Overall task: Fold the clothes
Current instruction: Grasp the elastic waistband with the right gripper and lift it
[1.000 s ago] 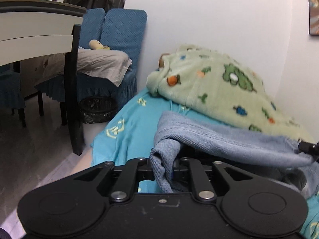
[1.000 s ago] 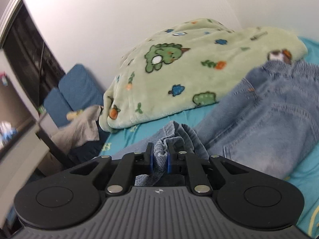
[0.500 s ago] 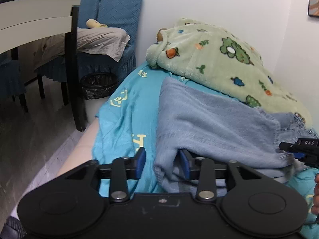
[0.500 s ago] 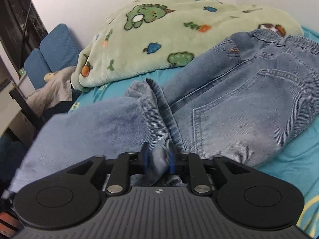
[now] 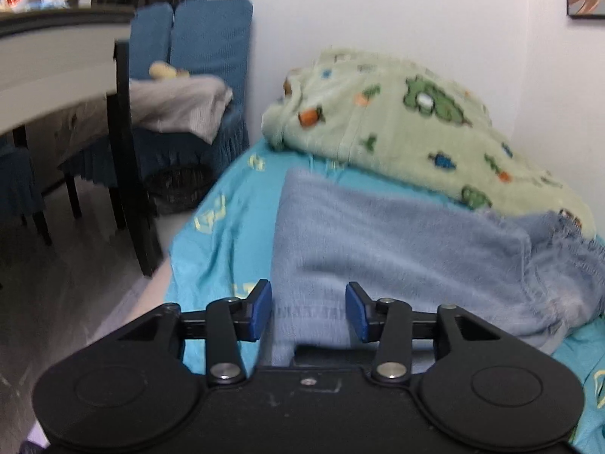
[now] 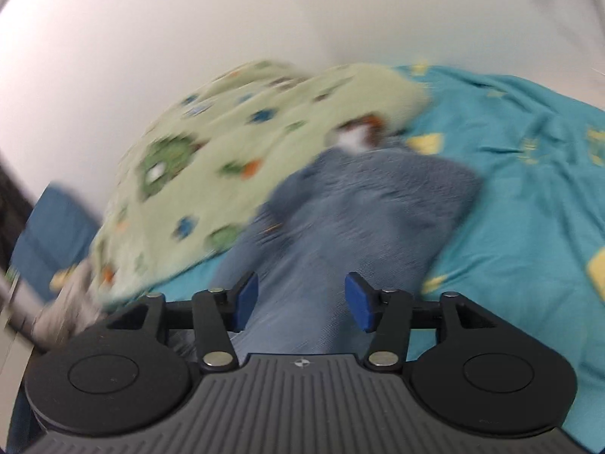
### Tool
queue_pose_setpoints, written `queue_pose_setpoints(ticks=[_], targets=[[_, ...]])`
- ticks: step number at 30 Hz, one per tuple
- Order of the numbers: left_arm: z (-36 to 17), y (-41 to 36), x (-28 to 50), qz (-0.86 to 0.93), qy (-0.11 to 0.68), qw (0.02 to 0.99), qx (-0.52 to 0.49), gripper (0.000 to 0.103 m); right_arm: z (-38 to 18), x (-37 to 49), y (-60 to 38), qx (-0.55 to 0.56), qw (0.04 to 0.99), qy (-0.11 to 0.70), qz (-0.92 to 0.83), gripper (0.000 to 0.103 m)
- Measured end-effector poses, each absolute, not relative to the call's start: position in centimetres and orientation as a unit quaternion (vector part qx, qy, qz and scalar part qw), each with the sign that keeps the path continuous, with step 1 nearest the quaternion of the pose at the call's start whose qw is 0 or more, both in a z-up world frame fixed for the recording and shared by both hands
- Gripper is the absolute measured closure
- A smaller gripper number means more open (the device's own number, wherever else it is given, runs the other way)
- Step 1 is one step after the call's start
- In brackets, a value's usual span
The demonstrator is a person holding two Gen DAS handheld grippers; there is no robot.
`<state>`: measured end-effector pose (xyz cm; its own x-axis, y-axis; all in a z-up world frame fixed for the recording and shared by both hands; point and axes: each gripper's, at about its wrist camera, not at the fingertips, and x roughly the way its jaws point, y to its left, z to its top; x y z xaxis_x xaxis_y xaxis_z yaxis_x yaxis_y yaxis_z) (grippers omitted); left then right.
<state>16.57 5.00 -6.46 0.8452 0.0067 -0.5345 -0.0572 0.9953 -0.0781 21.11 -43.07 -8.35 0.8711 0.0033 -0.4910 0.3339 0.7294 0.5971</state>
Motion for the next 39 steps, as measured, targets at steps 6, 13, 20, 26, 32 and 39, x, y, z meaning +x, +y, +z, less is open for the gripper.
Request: queue_pose_setpoints(ticks=[6,13,20,26,32,39], targets=[[-8.8,4.8,18.3,0.054,0.306,0.95,-0.03,0.06,-12.9,22.5,-48.1,0.415,0.867,0.234,-0.143,0.023],[-9.0,4.7,18.9,0.068,0.31,0.948,-0.024,0.06,-15.5,25.9,-50.8,0.432,0.868,0.207,-0.128,0.014],[-8.6,4.2,18.9,0.073,0.305,0.949,-0.02,0.06,-15.3,27.9,-50.9,0.427,0.881,0.159,-0.128,0.034],[-7.5,4.4,19.1,0.059,0.305,0.951,0.005,0.06,-11.9,27.5,-49.8,0.357,0.911,0.158,-0.132,0.071],[-5.2,4.8,18.1,0.044,0.298,0.953,0.002,0.061,-5.5,27.2,-44.0,0.276,0.949,0.122,-0.093,0.075],[-1.4,8.6,16.6,0.035,0.26,0.961,-0.084,0.061,2.9,26.2,-33.7,0.145,0.985,0.088,-0.041,0.076]])
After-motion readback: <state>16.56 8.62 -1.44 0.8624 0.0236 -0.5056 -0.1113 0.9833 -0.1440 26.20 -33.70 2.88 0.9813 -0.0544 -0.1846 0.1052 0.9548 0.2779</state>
